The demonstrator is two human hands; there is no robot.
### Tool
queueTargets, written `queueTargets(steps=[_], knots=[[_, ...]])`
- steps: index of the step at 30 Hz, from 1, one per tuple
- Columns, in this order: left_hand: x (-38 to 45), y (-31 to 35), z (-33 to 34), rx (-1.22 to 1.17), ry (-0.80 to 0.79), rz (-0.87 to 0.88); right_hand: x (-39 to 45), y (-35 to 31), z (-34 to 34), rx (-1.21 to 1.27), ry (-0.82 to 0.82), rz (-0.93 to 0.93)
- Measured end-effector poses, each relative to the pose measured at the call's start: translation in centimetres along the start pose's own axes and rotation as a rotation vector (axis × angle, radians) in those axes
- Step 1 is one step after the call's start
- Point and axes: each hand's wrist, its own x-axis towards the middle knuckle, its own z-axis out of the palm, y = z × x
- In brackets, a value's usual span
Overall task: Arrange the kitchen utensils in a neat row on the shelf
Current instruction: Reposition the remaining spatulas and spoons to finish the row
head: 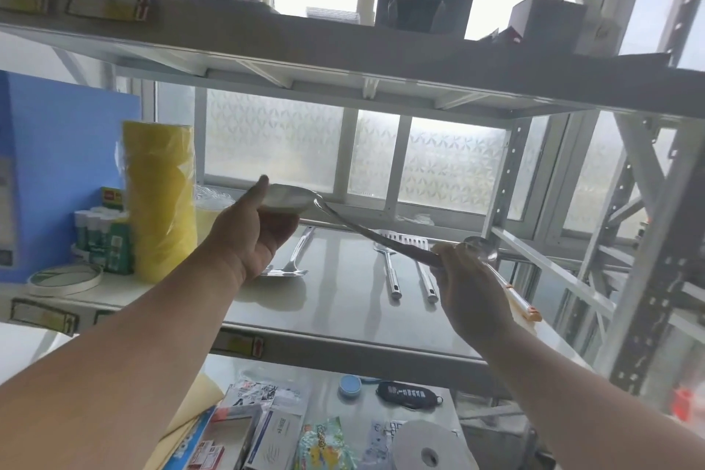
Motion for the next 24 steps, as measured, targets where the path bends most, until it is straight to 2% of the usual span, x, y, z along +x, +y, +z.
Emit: queueTargets(steps=[3,7,11,14,18,21,24], knots=[[0.0,-0.1,0.9,0.007,-0.217,-0.006,-0.4,-2.0,-0.6,0.192,-0.054,0.070],[-0.8,-1.7,3.4,0.351,-0.395,0.006,-0.6,-5.4,-0.6,0.581,-0.270,0.319],[-1.8,-5.0,4.8,0.722,-0.408,0.014,-1.6,-9.8,0.2,1.021,-0.419,0.566],[-2.0,-7.5,4.1,0.882,-0.350,-0.004,-1.9,-12.3,0.0,1.282,-0.513,0.723],[-1.6,-9.6,2.8,0.951,-0.193,-0.056,-2.1,-14.0,-0.6,1.390,-0.655,0.819],[-1.5,-10.3,2.0,0.991,-0.114,-0.223,-2.7,-14.8,-1.1,1.281,-0.695,0.835],[-1.1,-10.4,1.8,1.066,-0.126,-0.320,-3.0,-15.0,-1.1,1.210,-0.680,0.869]])
